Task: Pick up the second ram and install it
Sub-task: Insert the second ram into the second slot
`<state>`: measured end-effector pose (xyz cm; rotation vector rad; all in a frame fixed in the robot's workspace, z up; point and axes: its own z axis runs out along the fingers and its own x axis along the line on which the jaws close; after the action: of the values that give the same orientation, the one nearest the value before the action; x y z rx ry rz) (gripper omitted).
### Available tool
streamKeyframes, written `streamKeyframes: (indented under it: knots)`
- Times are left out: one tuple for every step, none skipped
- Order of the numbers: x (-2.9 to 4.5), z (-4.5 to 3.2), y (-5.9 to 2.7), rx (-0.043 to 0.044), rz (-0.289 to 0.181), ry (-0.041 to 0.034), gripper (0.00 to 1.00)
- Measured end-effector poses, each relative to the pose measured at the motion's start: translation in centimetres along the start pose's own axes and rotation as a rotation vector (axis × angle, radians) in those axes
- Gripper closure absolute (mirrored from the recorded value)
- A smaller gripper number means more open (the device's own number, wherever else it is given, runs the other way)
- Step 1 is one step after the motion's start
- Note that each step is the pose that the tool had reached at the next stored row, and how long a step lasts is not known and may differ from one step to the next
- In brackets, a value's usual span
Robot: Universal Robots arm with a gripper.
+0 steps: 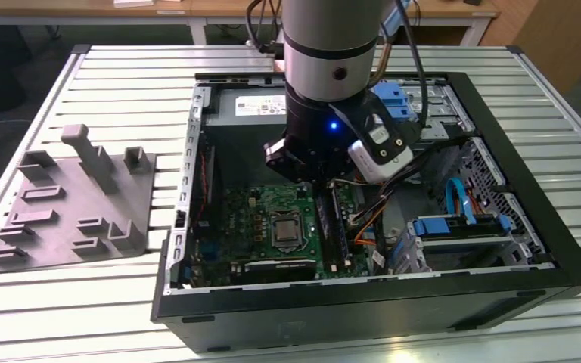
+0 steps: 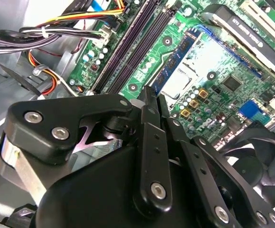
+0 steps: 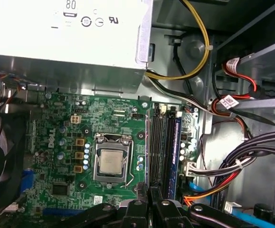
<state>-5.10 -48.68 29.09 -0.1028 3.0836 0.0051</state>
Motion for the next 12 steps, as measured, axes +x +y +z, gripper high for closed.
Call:
streamKeyframes:
  knots:
    - [0.00, 0.00, 0.00, 0.0004, 0.005, 0.0000, 0.86]
    - [0.00, 0.01, 0.00, 0.0006, 0.010, 0.0000, 0.86]
    - [0.00, 0.01, 0.00, 0.0009, 0.015, 0.0000, 0.86]
    - [0.00, 0.02, 0.00, 0.0011, 0.020, 0.0000, 0.86]
    - [0.00, 0.03, 0.00, 0.0013, 0.025, -0.0001, 0.86]
    - [0.00, 0.03, 0.00, 0.0017, 0.030, -0.0001, 0.86]
    - [0.00, 0.03, 0.00, 0.0020, 0.035, 0.0000, 0.86]
    - [0.00, 0.03, 0.00, 0.0022, 0.039, 0.0000, 0.86]
    - [0.00, 0.03, 0.00, 0.0025, 0.044, 0.0000, 0.86]
    - [0.00, 0.04, 0.00, 0.0027, 0.049, -0.0001, 0.86]
    - [0.00, 0.04, 0.00, 0.0030, 0.053, -0.0001, 0.86]
    - [0.00, 0.04, 0.00, 0.0032, 0.058, -0.0001, 0.86]
